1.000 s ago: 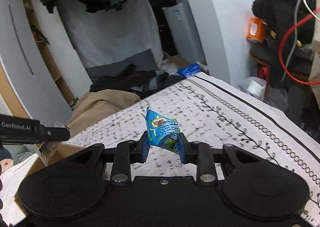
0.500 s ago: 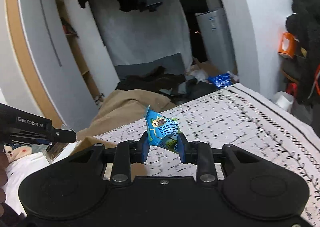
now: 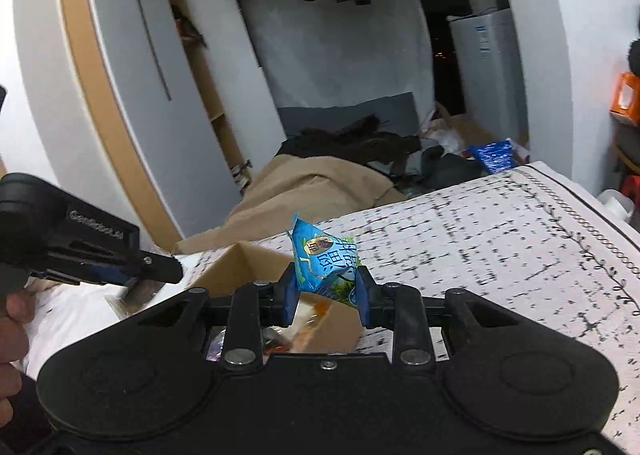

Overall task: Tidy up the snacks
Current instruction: 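Carry both items over the cardboard box and open both grippers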

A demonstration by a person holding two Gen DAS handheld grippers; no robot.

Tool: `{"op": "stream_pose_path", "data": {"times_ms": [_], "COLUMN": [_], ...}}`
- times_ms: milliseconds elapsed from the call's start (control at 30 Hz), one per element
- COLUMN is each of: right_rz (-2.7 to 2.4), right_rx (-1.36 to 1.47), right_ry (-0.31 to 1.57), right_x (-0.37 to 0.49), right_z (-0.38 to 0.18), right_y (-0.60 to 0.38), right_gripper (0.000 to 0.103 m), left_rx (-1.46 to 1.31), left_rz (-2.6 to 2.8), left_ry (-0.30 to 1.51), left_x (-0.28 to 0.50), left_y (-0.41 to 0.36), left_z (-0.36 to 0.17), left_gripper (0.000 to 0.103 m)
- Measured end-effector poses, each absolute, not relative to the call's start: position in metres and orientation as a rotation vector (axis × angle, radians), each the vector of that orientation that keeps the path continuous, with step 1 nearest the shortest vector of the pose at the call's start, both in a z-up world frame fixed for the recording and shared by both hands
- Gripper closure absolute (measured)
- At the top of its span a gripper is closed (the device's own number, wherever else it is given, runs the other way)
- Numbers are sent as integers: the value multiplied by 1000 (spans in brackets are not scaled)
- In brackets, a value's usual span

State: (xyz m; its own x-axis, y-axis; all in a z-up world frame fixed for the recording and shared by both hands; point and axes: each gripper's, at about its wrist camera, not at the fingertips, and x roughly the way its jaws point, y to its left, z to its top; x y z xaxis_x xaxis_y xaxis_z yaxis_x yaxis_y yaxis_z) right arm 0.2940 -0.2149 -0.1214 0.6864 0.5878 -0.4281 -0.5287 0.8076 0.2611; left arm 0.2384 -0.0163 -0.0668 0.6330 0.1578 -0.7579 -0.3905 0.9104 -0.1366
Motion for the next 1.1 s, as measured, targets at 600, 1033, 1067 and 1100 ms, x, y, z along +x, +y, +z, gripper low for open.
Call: {"op": "stream_pose_path", "data": {"times_ms": [600,1033,1067,1100], "right_rz": [718,706,698,693], "right_rx": [89,131,125,126], "right_ry": [613,662,662,663], "right_x": [253,244,243,242], "right_z": [-108,-91,-88,-85], "right_y": [-169,-139,-140,-142], "right_gripper": [74,52,52,52], "left_rx": [-434,-469,-473,-477], "left_rz": [333,319,315,311], "left_ry": [846,800,800,801], "left_x": [211,190,188,187], "left_y": [12,33,34,36], "left_z": [-60,-31,-30,-30], "left_gripper": [65,32,31,31]}}
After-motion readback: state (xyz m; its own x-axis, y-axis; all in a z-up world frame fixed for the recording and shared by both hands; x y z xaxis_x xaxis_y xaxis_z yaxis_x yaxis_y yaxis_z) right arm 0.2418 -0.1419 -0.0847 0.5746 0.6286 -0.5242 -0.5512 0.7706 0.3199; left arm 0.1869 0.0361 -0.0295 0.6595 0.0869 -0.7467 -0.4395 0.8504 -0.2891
